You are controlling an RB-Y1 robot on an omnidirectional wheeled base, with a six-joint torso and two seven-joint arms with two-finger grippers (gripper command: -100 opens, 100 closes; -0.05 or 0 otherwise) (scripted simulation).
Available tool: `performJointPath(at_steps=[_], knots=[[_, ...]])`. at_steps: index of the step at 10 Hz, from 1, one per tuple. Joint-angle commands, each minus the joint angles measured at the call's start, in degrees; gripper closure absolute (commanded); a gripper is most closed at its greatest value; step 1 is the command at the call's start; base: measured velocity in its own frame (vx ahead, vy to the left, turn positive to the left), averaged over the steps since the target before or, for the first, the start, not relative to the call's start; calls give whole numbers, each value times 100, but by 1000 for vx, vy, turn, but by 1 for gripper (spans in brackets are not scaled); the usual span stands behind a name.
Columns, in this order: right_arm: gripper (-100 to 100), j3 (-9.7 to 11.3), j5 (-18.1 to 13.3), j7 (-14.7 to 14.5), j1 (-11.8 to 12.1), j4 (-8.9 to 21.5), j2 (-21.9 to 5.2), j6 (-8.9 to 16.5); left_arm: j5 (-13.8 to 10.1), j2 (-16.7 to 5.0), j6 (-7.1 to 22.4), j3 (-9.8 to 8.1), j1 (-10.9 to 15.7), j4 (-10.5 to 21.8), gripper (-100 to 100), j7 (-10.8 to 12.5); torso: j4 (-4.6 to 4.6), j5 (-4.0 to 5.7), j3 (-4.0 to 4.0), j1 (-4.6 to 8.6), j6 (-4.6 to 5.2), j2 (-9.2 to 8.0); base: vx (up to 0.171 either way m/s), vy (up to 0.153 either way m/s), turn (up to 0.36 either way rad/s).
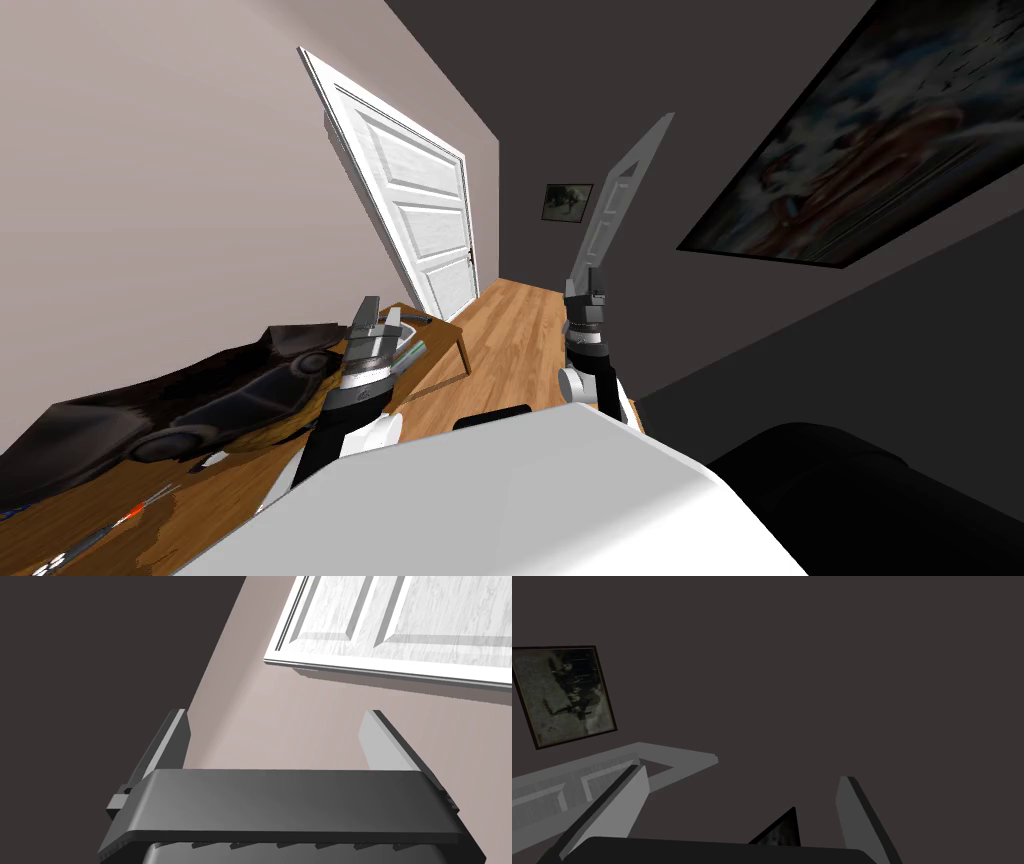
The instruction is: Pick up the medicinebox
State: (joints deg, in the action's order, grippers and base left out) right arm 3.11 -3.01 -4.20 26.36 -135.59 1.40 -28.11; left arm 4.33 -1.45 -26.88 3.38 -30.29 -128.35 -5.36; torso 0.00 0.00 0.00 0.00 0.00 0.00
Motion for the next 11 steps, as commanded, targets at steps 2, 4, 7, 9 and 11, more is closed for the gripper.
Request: performJointPath(at_steps=[2, 4, 7, 9, 11], knots=[[0, 0, 0, 0, 0, 0, 0, 0, -57, -333, 300, -94, 293, 271, -100, 109, 0, -1, 0, -2, 0, 0, -6, -1, 58], [0, 0, 0, 0, 0, 0, 0, 0, -120, -495, 616, -192, 595, 547, -100, 222, 0, -1, 0, -2, 0, -1, -9, -3, 61], [0, 0, 0, 0, 0, 0, 0, 0, -249, -668, 1150, -386, 1116, 1019, -100, 446, 0, 0, 0, 0, 0, -1, -11, -4, 80], [0, 0, 0, 0, 0, 0, 0, 0, -299, -707, 1448, -461, 1419, 1283, -100, 533, 0, 0, 0, 0, 0, 0, -6, -3, 56], [0, 0, 0, 0, 0, 0, 0, 0, -350, -738, 1740, -540, 1676, 1498, -100, 625, 0, 0, -1, 0, 0, 1, -4, -1, 51]])
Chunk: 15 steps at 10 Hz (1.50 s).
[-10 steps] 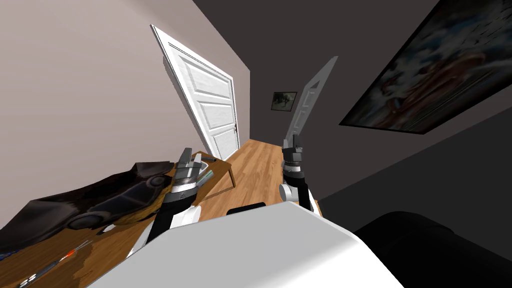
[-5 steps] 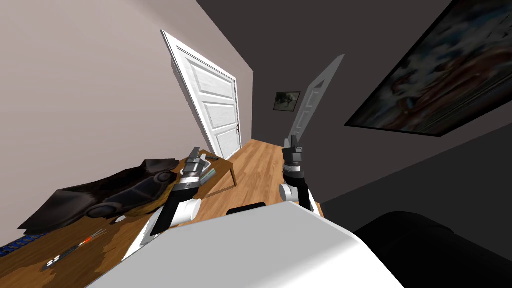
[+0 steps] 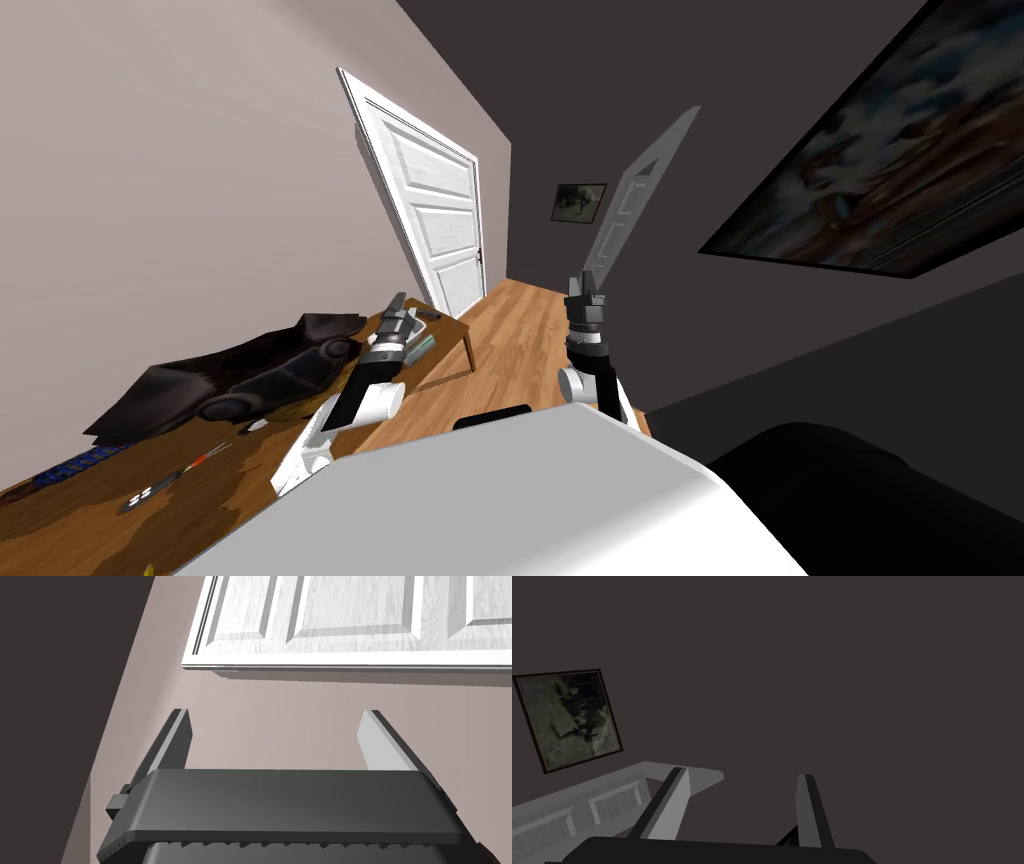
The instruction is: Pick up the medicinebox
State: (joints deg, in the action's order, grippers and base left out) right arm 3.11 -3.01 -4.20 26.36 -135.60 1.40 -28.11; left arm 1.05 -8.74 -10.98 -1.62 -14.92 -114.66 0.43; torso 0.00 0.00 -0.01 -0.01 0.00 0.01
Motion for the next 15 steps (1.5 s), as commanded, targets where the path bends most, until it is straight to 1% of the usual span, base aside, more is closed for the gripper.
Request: performJointPath(at_steps=[1, 2, 3, 4, 5, 6, 7, 8, 9, 10, 11, 12, 13, 14, 15], knots=[[0, 0, 0, 0, 0, 0, 0, 0, -75, -33, 286, -123, 286, 286, -100, 144, 0, 0, 0, 0, 0, 0, -6, 1, 125], [0, 0, 0, 0, 0, 0, 0, 0, -75, -33, 415, -123, 412, 357, -100, 144, 0, 0, 0, 0, -1, -1, -5, -1, 36], [0, 0, 0, 0, 0, 0, 0, 0, -128, -53, 598, -209, 603, 587, -100, 245, 0, 0, 0, 1, 2, 1, -3, 1, 52], [0, 0, 0, 0, 0, 0, 0, 0, -128, -53, 689, -209, 680, 597, -100, 245, 0, 0, 0, -1, 0, 0, -2, 1, 46], [0, 0, 0, 0, 0, 0, 0, 0, -180, -68, 921, -299, 885, 790, -100, 350, 0, 0, 0, 0, 1, 1, -3, 2, 78], [0, 0, 0, 0, 0, 0, 0, 0, -180, -68, 970, -299, 953, 849, -100, 350, 0, 0, -1, -1, 0, 1, -2, 0, 41], [0, 0, 0, 0, 0, 0, 0, 0, -232, -81, 1188, -391, 1210, 1112, -100, 459, 0, 0, -1, 0, 1, 1, -3, 1, 77], [0, 0, 0, 0, 0, 0, 0, 0, -232, -81, 1257, -391, 1231, 1112, -100, 459, 1, 0, -1, -1, 0, 2, -1, 0, 36], [0, 0, 0, 0, 0, 0, 0, 0, -281, -91, 1447, -486, 1487, 1386, -100, 571, 0, 0, 0, 1, 0, 0, -3, 1, 86], [0, 0, 0, 0, 0, 0, 0, 0, -281, -91, 1547, -486, 1511, 1386, -100, 571, 0, 0, 0, 0, 0, 0, -2, -1, 35], [0, 0, 0, 0, 0, 0, 0, 0, -328, -99, 1756, -583, 1751, 1624, -100, 686, 0, 0, 0, 1, 1, 0, -3, 1, 69], [0, 0, 0, 0, 0, 0, 0, 0, -328, -99, 1840, -583, 1793, 1671, -100, 686, 0, 0, 0, 1, 0, 1, -2, -1, 33], [0, 0, 0, 0, 0, 0, 0, 0, -371, -103, 2033, -681, 2043, 1924, -100, 803, 0, 0, 0, 1, 0, 0, -1, 1, 63], [0, 0, 0, 0, 0, 0, 0, 0, -371, -103, 2132, -681, 2074, 1969, -100, 803, 0, 0, 0, 0, 0, 1, 0, 1, 41], [0, 0, 0, 0, 0, 0, 0, 0, -409, -104, 2293, -781, 2309, 2231, -100, 922, 0, 0, 0, 0, 0, 0, 0, 3, 69]])
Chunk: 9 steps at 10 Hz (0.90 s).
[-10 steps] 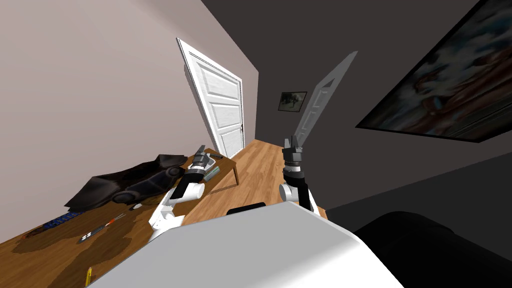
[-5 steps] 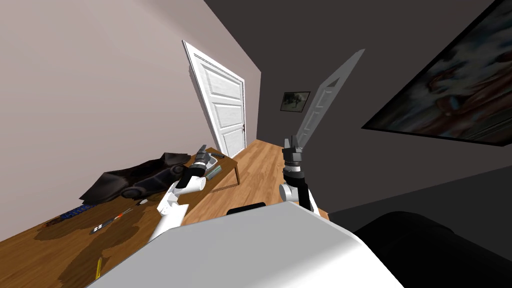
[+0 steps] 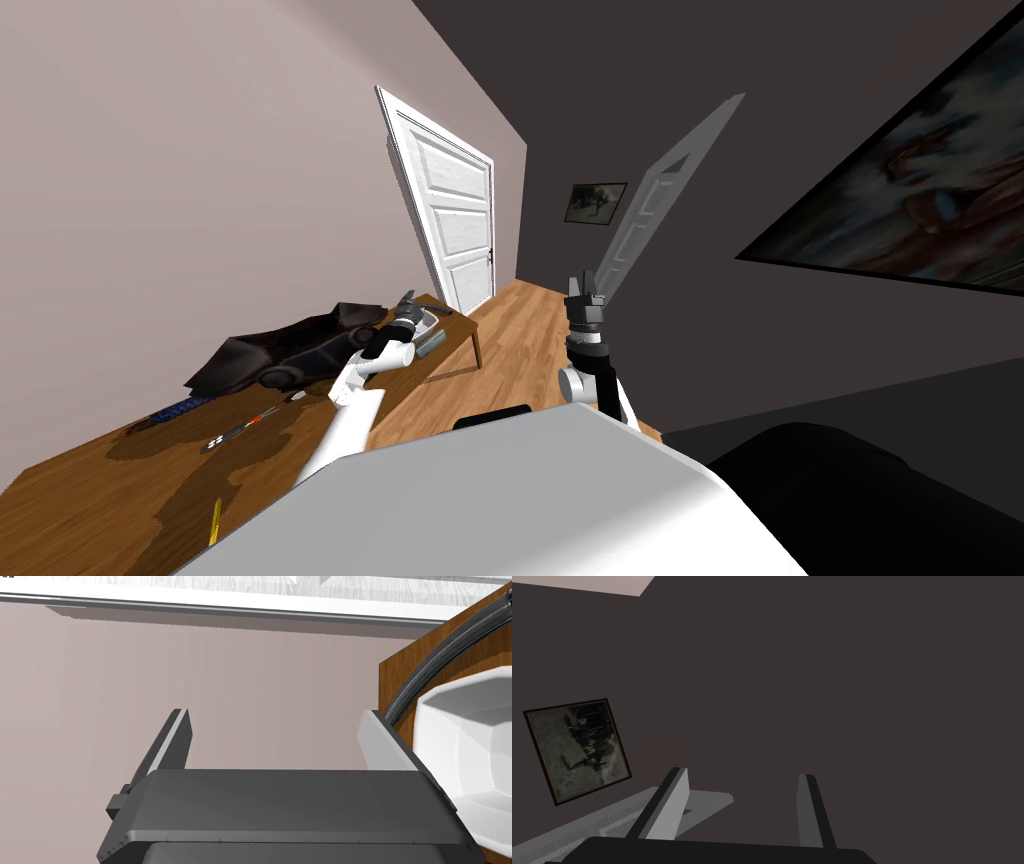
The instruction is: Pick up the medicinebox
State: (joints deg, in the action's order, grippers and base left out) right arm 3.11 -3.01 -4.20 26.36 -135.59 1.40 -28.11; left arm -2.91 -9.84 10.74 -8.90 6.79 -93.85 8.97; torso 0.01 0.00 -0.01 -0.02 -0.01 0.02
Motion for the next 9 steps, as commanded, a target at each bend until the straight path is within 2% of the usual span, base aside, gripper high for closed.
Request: performJointPath(at_steps=[1, 2, 4, 5, 6, 7, 8, 9], knots=[[0, 0, 0, 0, 0, 0, 0, 0, -13, 6, 250, -53, 180, 198, -100, 67, 0, 0, 0, 0, 0, 0, 2, 2, 37], [0, 0, 0, 0, 0, 0, 0, 0, -45, 9, 454, -155, 411, 405, -100, 188, 0, 0, 0, 0, 1, 0, 4, 6, 59], [0, 0, 0, 0, 0, 0, 0, 0, -45, 9, 537, -155, 454, 522, -100, 188, 1, 0, -1, 1, 1, 1, 2, 2, 16], [0, 0, 0, 0, 0, 0, 0, 0, -71, 14, 820, -257, 723, 755, -100, 312, 0, 0, 0, 1, 1, 0, 4, 5, 55], [0, 0, 0, 0, 0, 0, 0, 0, -71, 14, 820, -257, 723, 860, -100, 312, 0, 0, -1, 0, 0, 1, 5, 5, 35], [0, 0, 0, 0, 0, 0, 0, 0, -90, 21, 1058, -361, 986, 1076, -100, 436, 1, 0, -1, 0, 1, 1, 8, 9, 52], [0, 0, 0, 0, 0, 0, 0, 0, -90, 21, 1098, -361, 987, 1212, -100, 436, 1, -1, -1, -2, 0, 2, 9, 7, 25], [0, 0, 0, 0, 0, 0, 0, 0, -102, 30, 1304, -466, 1244, 1435, -100, 562, 1, -1, -2, -2, 1, 2, 12, 12, 50]])
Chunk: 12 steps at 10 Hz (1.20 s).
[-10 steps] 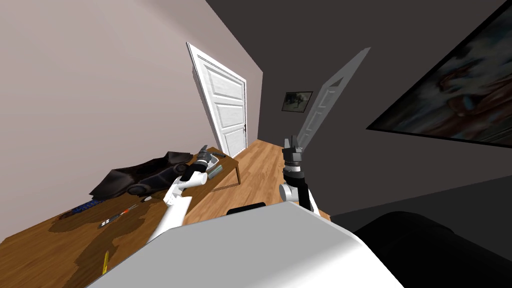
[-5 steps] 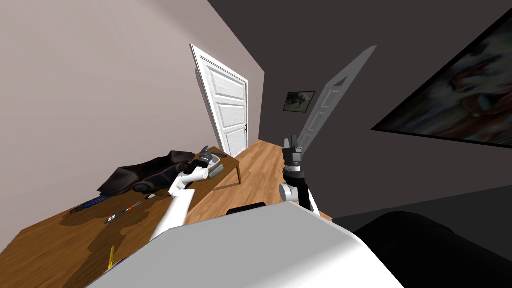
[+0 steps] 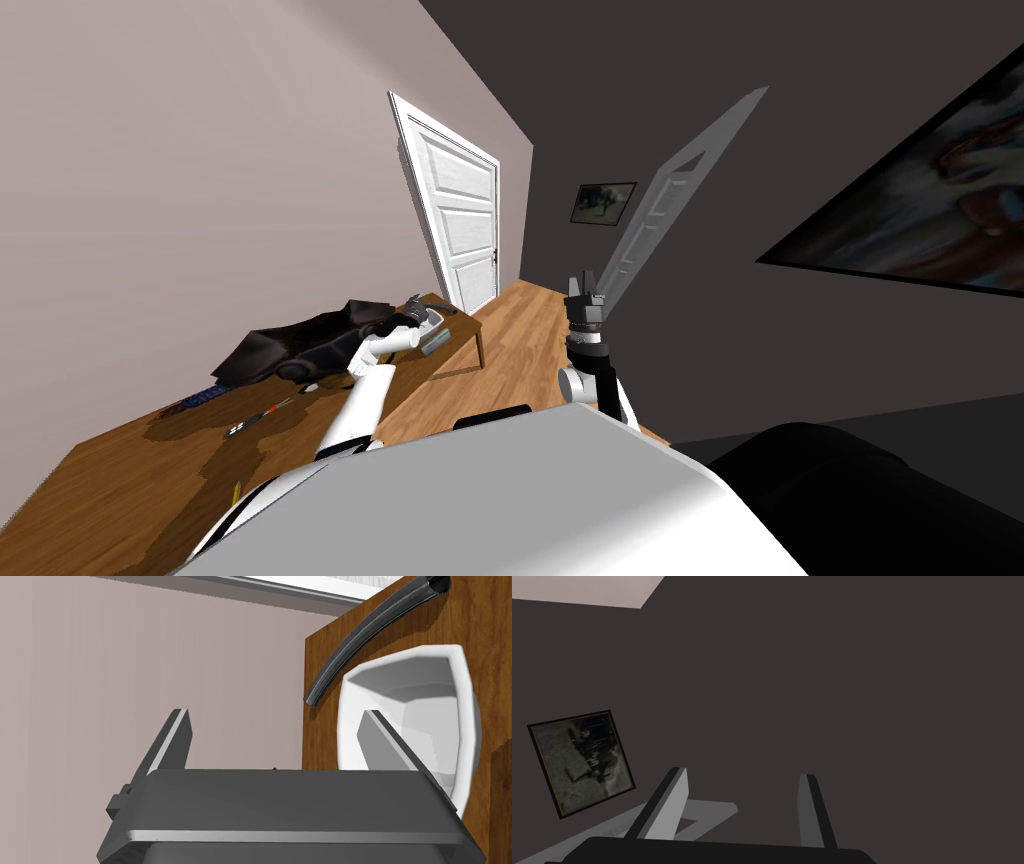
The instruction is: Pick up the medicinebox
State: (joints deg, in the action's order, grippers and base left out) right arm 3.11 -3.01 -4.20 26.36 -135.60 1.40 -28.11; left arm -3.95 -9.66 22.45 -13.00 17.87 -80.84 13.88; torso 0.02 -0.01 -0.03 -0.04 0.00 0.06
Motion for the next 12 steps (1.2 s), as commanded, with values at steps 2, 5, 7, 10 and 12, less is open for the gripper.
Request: performJointPath(at_steps=[2, 5, 7, 10, 12], knots=[[0, 0, 0, 0, 0, 0, 0, 0, -2, 22, 409, -160, 386, 484, -100, 198, 0, 0, 0, 1, 1, -1, 10, 9, 30], [0, 0, 0, 0, 0, 0, 0, 0, -1, 36, 716, -264, 626, 1034, -100, 325, 0, 0, 0, 0, 0, 0, 11, 10, 24], [0, 0, 0, 0, 0, 0, 0, 0, 7, 53, 962, -367, 858, 1422, -100, 450, 0, 0, 0, -1, 0, 1, 15, 14, 20], [0, 0, 0, 0, 0, 0, 0, 0, 20, 71, 1199, -470, 1080, 1813, -100, 575, 1, -1, -1, -1, 0, 1, 15, 11, 11], [0, 0, 0, 0, 0, 0, 0, 0, 37, 90, 1426, -570, 1293, 2203, -100, 698, 0, 0, 1, 1, 0, -1, 12, 12, 16]])
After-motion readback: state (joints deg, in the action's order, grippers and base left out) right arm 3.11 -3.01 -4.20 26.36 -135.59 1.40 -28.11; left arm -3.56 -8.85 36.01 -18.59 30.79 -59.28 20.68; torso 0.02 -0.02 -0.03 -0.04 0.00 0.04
